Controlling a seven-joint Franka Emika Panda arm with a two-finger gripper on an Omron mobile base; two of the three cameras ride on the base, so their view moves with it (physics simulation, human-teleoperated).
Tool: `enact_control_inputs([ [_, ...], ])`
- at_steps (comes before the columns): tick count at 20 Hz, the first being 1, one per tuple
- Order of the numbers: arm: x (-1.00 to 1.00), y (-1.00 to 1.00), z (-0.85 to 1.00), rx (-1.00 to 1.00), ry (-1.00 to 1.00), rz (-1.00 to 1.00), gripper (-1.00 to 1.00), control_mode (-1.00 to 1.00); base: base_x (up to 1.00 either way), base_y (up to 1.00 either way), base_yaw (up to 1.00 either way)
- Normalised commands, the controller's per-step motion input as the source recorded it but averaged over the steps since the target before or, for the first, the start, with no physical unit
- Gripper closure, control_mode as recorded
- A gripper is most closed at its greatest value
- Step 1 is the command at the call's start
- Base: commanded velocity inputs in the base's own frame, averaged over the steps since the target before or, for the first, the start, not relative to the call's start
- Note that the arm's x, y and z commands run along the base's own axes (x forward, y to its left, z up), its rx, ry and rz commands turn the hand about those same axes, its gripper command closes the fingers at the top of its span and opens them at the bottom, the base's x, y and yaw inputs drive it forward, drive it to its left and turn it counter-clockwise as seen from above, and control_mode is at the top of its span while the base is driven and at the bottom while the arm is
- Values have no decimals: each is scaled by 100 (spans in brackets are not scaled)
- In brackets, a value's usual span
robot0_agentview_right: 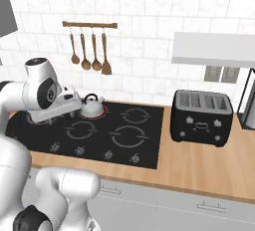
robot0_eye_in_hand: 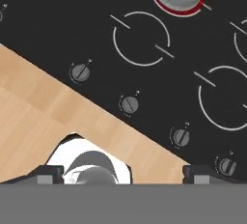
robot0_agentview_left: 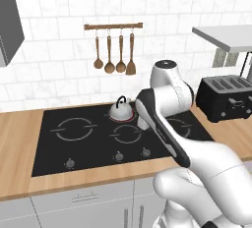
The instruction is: Turn off the rear center burner of the stove.
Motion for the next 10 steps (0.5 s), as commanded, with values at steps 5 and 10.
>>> enact_control_inputs([
  [5,21,-5,-56,0,-2,36,-100,-100,0,0,0],
  [10,38,-22,-41,0,-1,9,-100,-100,0,0,0],
])
